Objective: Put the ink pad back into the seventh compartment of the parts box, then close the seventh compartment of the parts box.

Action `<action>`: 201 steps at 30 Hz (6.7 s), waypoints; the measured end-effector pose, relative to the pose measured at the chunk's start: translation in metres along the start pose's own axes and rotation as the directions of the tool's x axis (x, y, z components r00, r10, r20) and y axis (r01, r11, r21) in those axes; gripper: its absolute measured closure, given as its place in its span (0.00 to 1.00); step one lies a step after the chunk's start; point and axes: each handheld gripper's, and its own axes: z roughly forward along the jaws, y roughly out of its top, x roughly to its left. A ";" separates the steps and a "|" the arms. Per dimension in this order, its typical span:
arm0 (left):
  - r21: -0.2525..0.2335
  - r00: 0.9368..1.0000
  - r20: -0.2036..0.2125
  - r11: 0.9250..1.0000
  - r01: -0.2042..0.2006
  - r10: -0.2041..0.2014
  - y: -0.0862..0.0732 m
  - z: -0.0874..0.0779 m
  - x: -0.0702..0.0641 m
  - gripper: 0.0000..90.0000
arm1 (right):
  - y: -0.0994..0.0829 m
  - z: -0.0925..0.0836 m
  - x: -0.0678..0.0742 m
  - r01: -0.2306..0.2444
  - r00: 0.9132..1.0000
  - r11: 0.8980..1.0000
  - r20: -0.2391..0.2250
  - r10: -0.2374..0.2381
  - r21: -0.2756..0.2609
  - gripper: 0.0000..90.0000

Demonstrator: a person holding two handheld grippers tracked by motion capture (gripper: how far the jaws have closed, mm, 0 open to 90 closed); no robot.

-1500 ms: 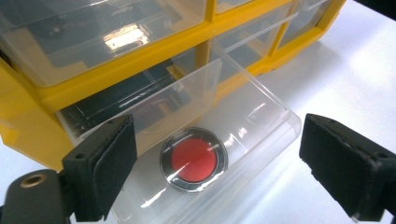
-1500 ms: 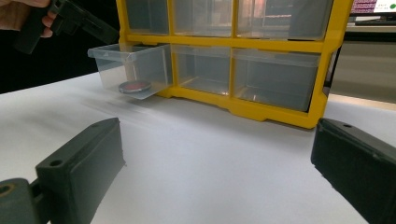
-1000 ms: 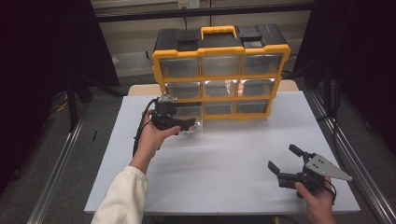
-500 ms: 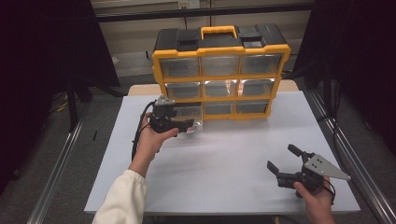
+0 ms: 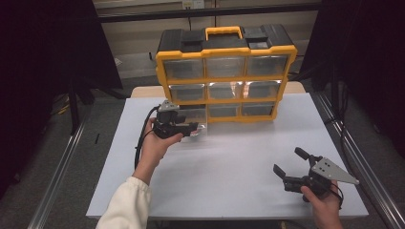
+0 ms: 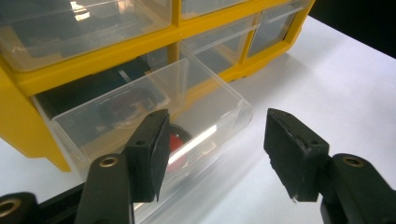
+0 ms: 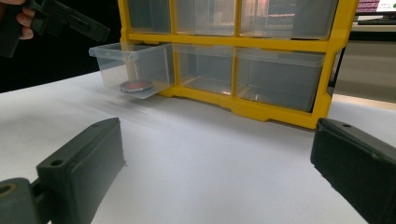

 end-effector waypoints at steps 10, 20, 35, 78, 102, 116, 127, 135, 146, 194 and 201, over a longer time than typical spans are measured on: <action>-0.019 1.000 0.002 1.000 0.010 -0.010 -0.006 -0.002 -0.002 0.63 | 0.000 -0.001 0.000 0.001 1.000 1.000 -0.004 -0.001 -0.001 0.02; -0.026 1.000 0.015 0.999 0.026 -0.025 -0.010 -0.002 -0.003 0.74 | 0.000 -0.001 -0.001 0.003 1.000 1.000 0.000 -0.003 0.000 0.02; -0.025 0.999 0.015 0.998 0.051 -0.051 -0.017 0.003 -0.006 0.86 | 0.001 -0.002 -0.001 0.000 1.000 1.000 0.006 0.000 -0.006 0.02; -0.035 0.994 -0.035 0.994 0.103 -0.104 -0.024 0.014 -0.002 1.00 | 0.001 -0.002 -0.003 0.005 1.000 1.000 0.000 -0.005 -0.011 0.02; -0.071 0.990 -0.081 0.991 0.111 -0.117 -0.021 0.020 0.002 1.00 | 0.001 -0.003 -0.002 0.001 1.000 1.000 -0.002 -0.001 -0.016 0.02; -0.084 0.988 -0.092 0.990 0.115 -0.122 -0.018 0.024 0.005 1.00 | 0.002 -0.003 -0.002 0.001 1.000 1.000 0.000 -0.001 -0.017 0.02; -0.093 0.985 -0.108 0.988 0.122 -0.132 -0.015 0.028 0.006 1.00 | 0.002 -0.003 -0.002 0.001 1.000 1.000 0.001 -0.001 -0.015 0.02; -0.098 0.983 -0.114 0.986 0.132 -0.143 -0.014 0.031 0.006 1.00 | 0.002 -0.003 -0.002 0.000 1.000 1.000 0.002 0.000 -0.015 0.02; -0.102 0.981 -0.129 0.986 0.131 -0.144 -0.012 0.034 0.008 1.00 | 0.002 -0.003 -0.002 0.000 1.000 1.000 0.001 0.000 -0.014 0.02; -0.124 0.973 -0.176 0.984 0.125 -0.146 -0.011 0.048 0.011 1.00 | 0.002 -0.004 -0.003 0.006 1.000 1.000 -0.005 -0.006 -0.018 0.02; -0.129 0.972 -0.182 0.984 0.124 -0.147 -0.010 0.050 0.013 1.00 | 0.002 -0.004 -0.003 0.001 1.000 1.000 0.000 -0.001 -0.016 0.02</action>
